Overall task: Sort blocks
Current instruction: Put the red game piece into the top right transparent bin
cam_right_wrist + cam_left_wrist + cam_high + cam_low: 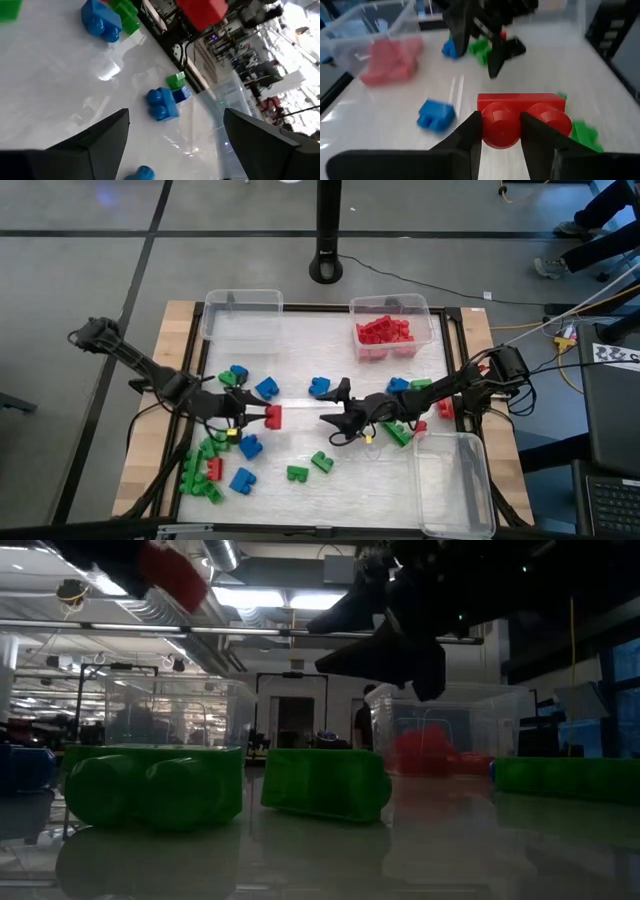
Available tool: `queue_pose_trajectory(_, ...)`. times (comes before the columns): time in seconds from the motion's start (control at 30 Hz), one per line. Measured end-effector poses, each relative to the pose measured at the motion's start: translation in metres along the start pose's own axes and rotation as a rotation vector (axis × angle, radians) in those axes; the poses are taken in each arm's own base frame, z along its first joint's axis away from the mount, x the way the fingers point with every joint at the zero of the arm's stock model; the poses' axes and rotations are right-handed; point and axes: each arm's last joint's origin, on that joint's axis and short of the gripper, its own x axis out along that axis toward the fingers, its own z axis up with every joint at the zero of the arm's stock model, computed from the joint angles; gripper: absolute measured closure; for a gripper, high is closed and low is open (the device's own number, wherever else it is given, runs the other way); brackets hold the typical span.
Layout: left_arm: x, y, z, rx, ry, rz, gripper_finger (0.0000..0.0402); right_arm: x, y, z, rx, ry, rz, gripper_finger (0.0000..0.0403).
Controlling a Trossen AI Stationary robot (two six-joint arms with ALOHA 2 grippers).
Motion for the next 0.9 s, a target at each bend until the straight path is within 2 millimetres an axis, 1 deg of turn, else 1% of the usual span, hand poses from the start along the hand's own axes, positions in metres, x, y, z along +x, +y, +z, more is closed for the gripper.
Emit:
queue_pose_trajectory(0.13, 0.012, 0.011, -0.016, -0.086, -0.155, -0.001, 0.0303, 0.000, -0.005, 0.004, -0.075, -0.039, -0.049, 0.0078)
queue_pose_trajectory(0.23, 0.018, 0.018, -0.027, -0.155, -0.256, -0.004, 0.0300, 0.004, -0.009, 0.010, -0.161, -0.056, -0.075, 0.0078)
queue_pose_trajectory(0.37, 0.021, 0.027, -0.038, -0.257, -0.340, 0.011, 0.0299, 0.019, -0.015, 0.022, -0.303, -0.075, -0.108, 0.0078)
queue_pose_trajectory(0.43, 0.022, 0.030, -0.043, -0.279, -0.359, 0.020, 0.0299, 0.028, -0.018, 0.029, -0.361, -0.082, -0.126, 0.0078)
queue_pose_trajectory(0.57, 0.023, 0.031, -0.044, -0.319, -0.381, 0.017, 0.0299, 0.047, -0.026, 0.043, -0.455, -0.063, -0.185, 0.0078)
queue_pose_trajectory(0.7, 0.023, 0.031, -0.044, -0.336, -0.381, 0.015, 0.0298, 0.062, -0.032, 0.054, -0.501, -0.073, -0.190, 0.0078)
queue_pose_trajectory(0.83, 0.022, 0.030, -0.042, -0.343, -0.393, -0.005, 0.0298, 0.075, -0.036, 0.059, -0.519, -0.051, -0.189, 0.0080)
queue_pose_trajectory(0.9, 0.021, 0.029, -0.042, -0.345, -0.399, -0.020, 0.0298, 0.081, -0.040, 0.060, -0.515, -0.048, -0.200, 0.0090)
